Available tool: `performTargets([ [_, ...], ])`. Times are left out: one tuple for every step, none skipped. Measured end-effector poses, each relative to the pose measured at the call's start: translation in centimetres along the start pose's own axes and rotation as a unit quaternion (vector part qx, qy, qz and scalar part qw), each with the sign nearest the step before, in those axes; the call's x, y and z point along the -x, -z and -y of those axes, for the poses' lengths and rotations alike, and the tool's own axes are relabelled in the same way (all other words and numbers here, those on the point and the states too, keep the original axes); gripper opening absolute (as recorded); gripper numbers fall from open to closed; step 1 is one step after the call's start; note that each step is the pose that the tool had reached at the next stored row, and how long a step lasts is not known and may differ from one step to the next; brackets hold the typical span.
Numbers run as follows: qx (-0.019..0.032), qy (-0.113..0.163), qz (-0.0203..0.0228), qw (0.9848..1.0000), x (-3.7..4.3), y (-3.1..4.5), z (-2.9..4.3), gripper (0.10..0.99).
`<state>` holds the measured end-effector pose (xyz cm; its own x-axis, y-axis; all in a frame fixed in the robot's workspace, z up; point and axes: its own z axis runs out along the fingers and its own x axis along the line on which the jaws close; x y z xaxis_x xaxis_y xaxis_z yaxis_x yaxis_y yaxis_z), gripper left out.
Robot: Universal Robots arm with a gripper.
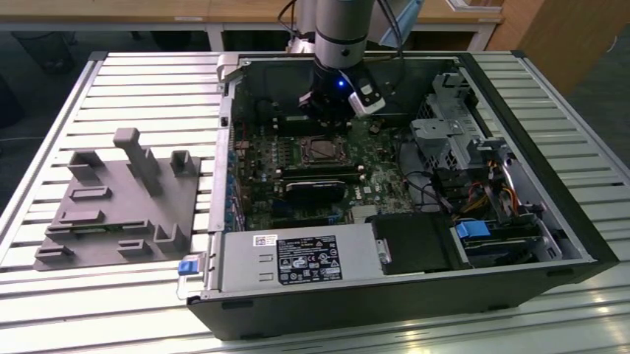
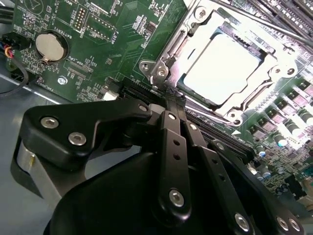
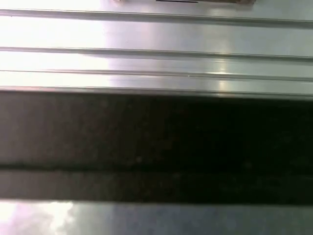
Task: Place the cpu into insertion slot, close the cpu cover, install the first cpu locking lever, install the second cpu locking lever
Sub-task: 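Install the first cpu locking lever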
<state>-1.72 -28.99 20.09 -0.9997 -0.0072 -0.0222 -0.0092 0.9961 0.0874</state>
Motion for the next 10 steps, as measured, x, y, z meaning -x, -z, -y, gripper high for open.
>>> performTargets([
  [0.0000, 0.000, 0.0000, 1.0000, 0.00, 0.11, -0.01, 0.106],
  [0.0000, 0.000, 0.0000, 1.0000, 0.00, 0.16, -0.02, 0.106],
  [0.0001, 0.000, 0.0000, 1.0000, 0.00, 0.15, -0.02, 0.106],
  [-0.0007, 0.000, 0.0001, 1.0000, 0.01, 0.14, -0.02, 0.106],
  [-0.0049, 0.000, 0.0000, 1.0000, 0.00, 0.11, -0.03, 0.106],
  [-0.0074, 0.000, -0.0001, 1.0000, 0.00, 0.06, -0.04, 0.106],
  [-0.0100, 0.000, -0.0001, 0.9999, 0.00, 0.01, -0.05, 0.106],
  [-0.0121, 0.000, -0.0001, 0.9999, 0.00, -0.04, -0.07, 0.106],
  [-0.0138, 0.000, -0.0002, 0.9999, 0.00, -0.10, -0.09, 0.106],
  [-0.0153, 0.000, -0.0002, 0.9999, 0.00, -0.15, -0.10, 0.106],
])
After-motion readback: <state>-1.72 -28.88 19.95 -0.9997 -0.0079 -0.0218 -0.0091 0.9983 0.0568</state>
